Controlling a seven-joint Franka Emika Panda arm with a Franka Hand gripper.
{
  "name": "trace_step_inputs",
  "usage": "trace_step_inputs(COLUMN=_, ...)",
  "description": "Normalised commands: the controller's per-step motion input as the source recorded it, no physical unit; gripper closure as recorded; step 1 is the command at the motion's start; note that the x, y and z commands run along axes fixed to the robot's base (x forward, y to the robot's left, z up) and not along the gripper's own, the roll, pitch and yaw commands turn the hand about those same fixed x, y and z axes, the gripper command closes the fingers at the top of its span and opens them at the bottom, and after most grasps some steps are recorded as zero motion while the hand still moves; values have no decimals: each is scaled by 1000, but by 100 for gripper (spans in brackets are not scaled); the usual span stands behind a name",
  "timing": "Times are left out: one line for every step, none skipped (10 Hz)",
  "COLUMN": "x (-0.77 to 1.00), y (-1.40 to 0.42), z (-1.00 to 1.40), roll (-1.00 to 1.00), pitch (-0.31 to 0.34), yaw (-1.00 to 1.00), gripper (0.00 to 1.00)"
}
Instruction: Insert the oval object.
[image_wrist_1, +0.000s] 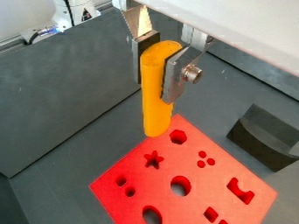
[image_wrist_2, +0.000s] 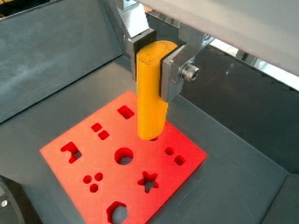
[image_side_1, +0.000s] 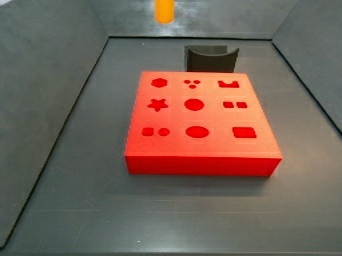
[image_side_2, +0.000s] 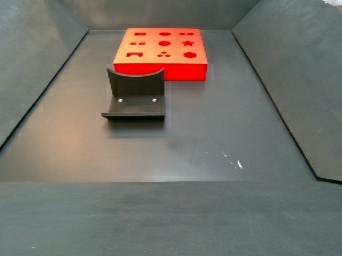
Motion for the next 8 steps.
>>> trace_step_inputs(x=360, y=-123, z=-117, roll=0, pitch=0, yaw=-214, gripper=100)
trace_step_inputs(x=537, y=-174, z=-134, roll=0, pitch=0, yaw=-300, gripper=100)
trace_step_inputs(x=683, y=-229, z=-171, roll=-26, pitch=0, yaw=-337, gripper=100)
trace_step_inputs(x=700, y=-249, z=-191, roll=-24, pitch=0, yaw=-357, gripper=100)
trace_step_inputs(x=654, y=-254, z=-291, roll=0, pitch=0, yaw=-403, gripper=100)
trace_step_inputs(x=537, y=-234, z=-320, roll=0, pitch=0, yaw=-509, gripper=100)
trace_step_inputs(x=466, y=-217, z=-337, roll=0, pitch=0, yaw=-577, gripper=100)
trace_step_inputs(x=374, y=-189, z=-343, roll=0, pitch=0, yaw=-666, gripper=100)
